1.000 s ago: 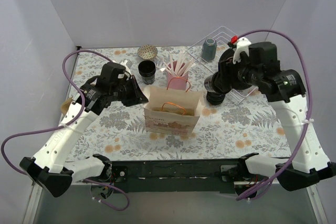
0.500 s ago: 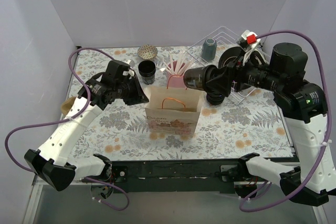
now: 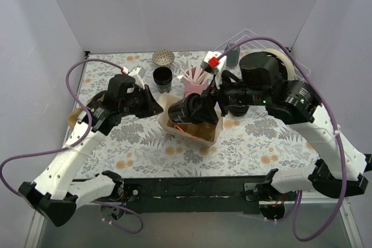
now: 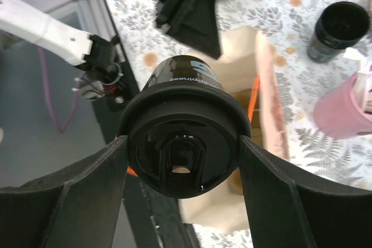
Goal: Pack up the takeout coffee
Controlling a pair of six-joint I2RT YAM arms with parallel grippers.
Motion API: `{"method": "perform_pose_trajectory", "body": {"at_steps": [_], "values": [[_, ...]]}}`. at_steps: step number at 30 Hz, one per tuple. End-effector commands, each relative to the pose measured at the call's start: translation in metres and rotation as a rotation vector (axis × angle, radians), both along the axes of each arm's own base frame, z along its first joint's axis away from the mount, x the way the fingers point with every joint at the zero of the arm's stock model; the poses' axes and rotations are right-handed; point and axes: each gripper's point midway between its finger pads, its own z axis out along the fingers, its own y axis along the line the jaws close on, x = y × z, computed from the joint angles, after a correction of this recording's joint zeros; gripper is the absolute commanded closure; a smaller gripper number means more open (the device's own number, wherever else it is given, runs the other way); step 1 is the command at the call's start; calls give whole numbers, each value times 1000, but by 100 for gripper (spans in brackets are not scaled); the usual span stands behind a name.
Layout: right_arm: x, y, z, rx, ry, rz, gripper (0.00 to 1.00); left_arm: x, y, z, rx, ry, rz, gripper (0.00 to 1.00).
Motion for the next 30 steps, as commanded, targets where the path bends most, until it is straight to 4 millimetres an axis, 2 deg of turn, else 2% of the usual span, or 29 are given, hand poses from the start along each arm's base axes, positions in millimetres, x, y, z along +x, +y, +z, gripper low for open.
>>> {"method": "perform_pose_trajectory", "body": {"at_steps": [1,3,5,8,10,11,12,13,15,18,22,26,30], "values": [[24,6,26,-33,-164,-98,87,-5,6,32,-51,-287,-70,100],[30,13,22,-77,-193,-103,87,-3,14,34,-30,-355,-50,100],[32,8,20,-128,-212,-130,87,0,18,29,-1,-340,-30,100],[21,7,-11,-251,-211,-90,87,-2,15,33,-17,-333,-43,100],[5,8,-20,-270,-210,-41,87,-7,16,32,-53,-330,-27,100],[2,5,-36,-310,-199,-34,87,-6,15,36,-74,-355,-20,100],[-4,6,-43,-328,-199,-24,87,-9,17,41,-94,-382,-16,100],[-5,4,-50,-350,-202,-25,87,-10,16,37,-106,-375,-14,100],[0,3,-60,-386,-236,-61,88,-12,13,38,-128,-383,-26,100],[15,10,-62,-385,-298,-109,89,-25,4,30,-162,-403,-117,100],[30,16,-63,-412,-354,-158,89,-34,4,25,-172,-464,-165,100],[40,22,-68,-438,-423,-159,89,-42,1,16,-157,-495,-239,100],[48,29,-77,-450,-525,-109,88,-40,2,13,-126,-555,-263,100]]}}
